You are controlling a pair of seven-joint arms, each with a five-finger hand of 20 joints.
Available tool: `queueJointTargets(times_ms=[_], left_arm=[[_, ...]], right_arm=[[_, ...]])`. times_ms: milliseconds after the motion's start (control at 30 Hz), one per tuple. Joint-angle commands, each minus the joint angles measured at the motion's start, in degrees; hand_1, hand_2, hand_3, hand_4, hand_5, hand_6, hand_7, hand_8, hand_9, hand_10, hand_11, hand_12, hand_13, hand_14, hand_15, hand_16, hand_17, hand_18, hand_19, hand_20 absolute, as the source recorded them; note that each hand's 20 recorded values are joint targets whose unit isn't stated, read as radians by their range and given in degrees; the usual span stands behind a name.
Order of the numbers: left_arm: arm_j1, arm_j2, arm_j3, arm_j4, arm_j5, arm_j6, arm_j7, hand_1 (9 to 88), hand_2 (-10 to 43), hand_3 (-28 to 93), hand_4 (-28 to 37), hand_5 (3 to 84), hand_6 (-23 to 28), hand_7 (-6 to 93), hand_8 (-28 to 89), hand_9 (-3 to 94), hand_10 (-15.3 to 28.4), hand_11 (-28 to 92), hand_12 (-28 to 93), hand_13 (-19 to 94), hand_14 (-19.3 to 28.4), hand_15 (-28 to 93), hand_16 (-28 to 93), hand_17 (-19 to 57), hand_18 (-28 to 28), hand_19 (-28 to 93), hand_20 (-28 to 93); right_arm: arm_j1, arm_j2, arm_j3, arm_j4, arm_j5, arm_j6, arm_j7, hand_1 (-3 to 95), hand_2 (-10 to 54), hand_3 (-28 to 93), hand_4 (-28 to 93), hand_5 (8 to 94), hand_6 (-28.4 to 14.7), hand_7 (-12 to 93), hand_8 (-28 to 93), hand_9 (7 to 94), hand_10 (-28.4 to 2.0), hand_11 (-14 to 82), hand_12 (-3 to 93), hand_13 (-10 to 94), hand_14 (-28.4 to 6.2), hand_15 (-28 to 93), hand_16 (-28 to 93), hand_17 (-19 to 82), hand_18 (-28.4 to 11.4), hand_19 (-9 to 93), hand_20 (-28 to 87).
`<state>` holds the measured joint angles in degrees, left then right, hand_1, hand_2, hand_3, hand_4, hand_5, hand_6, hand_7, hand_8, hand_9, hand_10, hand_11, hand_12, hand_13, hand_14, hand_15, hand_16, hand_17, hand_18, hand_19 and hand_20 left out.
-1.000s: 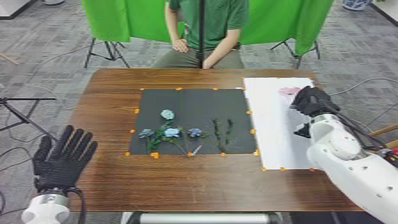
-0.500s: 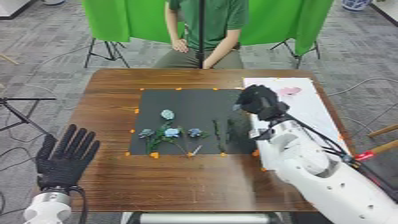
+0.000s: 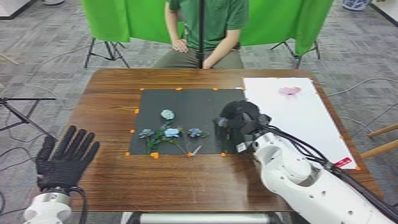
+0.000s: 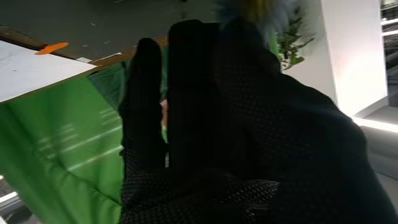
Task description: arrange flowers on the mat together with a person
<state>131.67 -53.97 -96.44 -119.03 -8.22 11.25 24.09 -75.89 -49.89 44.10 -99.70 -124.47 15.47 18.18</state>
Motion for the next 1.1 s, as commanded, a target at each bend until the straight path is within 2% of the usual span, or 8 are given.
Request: queueJointTargets(times_ms=[33, 433, 533, 600, 633, 767, 967, 1100], left_arm=[[1.8, -0.52, -0.81, -0.24, -0.51, 0.63, 0.23, 25.7, 15.0, 68, -28.3, 43.4, 6.3, 7.5, -10, 39.2, 12.8, 15, 5, 30, 13.3, 27, -8, -2.6, 11.3, 26, 11], [1.7, -0.65, -0.74, -0.2, -0.49, 0.54, 0.08, 25.6, 15.0, 68, -28.3, 43.5, 6.3, 7.6, -10, 39.2, 12.8, 15, 5, 30, 13.3, 27, -8, -2.6, 11.4, 27, 11], [1.8, -0.71, -0.87, -0.2, -0.43, 0.5, 0.23, 25.6, 15.0, 68, -28.3, 43.5, 6.3, 7.6, -10, 39.3, 12.9, 15, 5, 30, 13.3, 27, -8, -2.6, 11.4, 26, 11], [1.9, -0.78, -1.12, -0.18, -0.33, 0.33, 0.26, 25.6, 15.0, 68, -28.3, 43.5, 6.2, 7.5, -10, 39.2, 12.9, 15, 5, 30, 13.3, 27, -8, -2.6, 11.4, 26, 11], [1.9, -0.78, -1.22, -0.19, -0.23, 0.42, 0.26, 25.6, 15.0, 68, -28.3, 43.5, 6.2, 7.5, -10, 39.2, 12.8, 15, 5, 30, 13.3, 27, -8, -2.5, 11.4, 26, 11], [2.0, -0.75, -1.56, -0.23, -0.29, 0.4, 0.4, 25.6, 15.0, 68, -28.3, 43.4, 6.2, 7.5, -9, 39.2, 12.8, 15, 5, 30, 13.3, 27, -8, -2.5, 11.3, 26, 11], [1.9, -0.71, -1.66, -0.17, -0.25, 0.42, 0.29, 25.5, 14.9, 68, -28.3, 43.4, 6.3, 7.5, -9, 39.3, 12.9, 15, 5, 30, 13.3, 27, -8, -2.6, 11.4, 26, 11], [1.5, -0.66, -1.69, 0.02, -0.18, 0.56, -0.05, 25.5, 14.9, 68, -28.3, 43.5, 6.3, 7.5, -10, 39.2, 12.9, 15, 5, 29, 13.3, 27, -8, -2.6, 11.4, 26, 11]], right_arm=[[-1.5, 0.7, 1.5, -1.8, -0.8, -0.1, 0.4, 66.6, -9.5, 62, -28, 63.6, 5.3, 21, -10, 66.2, -5.5, 10.0, 16.0, 68, -2.0, 17, 42, 33, -11.2, 52, 37], [-5.2, 1.6, 7.0, -7.4, 4.6, 1.0, 0.1, 64.8, -9.5, 62, -28, 61.8, 5.1, 19, -14, 60.4, -4.8, 8.4, 12.7, 65, -2.5, 14, 41, 31, -11.8, 52, 36], [-7.0, 2.5, 10.0, -9.6, 10.9, 2.5, -0.3, 60.9, -9.5, 66, -28, 60.1, 4.7, 20, -14, 59.0, -5.3, 8.3, 12.2, 64, -3.7, 14, 39, 30, -11.7, 49, 34], [-9.6, 2.9, 14.3, -10.6, 19.5, 2.6, -4.8, 56.6, -9.1, 69, -28, 59.5, 4.5, 20, -15, 58.5, -5.5, 8.3, 11.9, 63, -5.0, 16, 35, 30, -11.6, 47, 33], [-11.6, 2.6, 17.4, -10.7, 25.2, 1.9, -9.1, 52.0, -6.2, 71, -27, 59.0, 3.8, 20, -13, 57.8, -6.0, 8.2, 11.8, 62, -6.4, 17, 30, 29, -11.9, 45, 31], [-17.7, 2.4, 25.3, -12.9, 39.2, 3.6, -12.4, 48.1, 0.4, 71, -28, 58.0, 2.5, 19, -10, 56.8, -7.2, 7.8, 11.7, 58, -7.8, 17, 25, 28, -12.4, 35, 28], [-29.6, 0.1, 38.0, -14.7, 57.4, 2.3, -19.5, 40.2, 3.4, 72, -25, 57.7, 1.5, 17, -14, 56.2, -8.4, 7.6, 11.0, 48, -9.9, 15, 18, 24, -12.4, 16, 25], [-34.2, 0.6, 42.2, -15.1, 63.5, 1.3, -22.5, 37.3, 3.8, 72, -24, 56.7, 0.8, 16, -13, 54.6, -8.8, 7.2, 10.7, 45, -10.9, 15, 17, 23, -12.8, 12, 25]])
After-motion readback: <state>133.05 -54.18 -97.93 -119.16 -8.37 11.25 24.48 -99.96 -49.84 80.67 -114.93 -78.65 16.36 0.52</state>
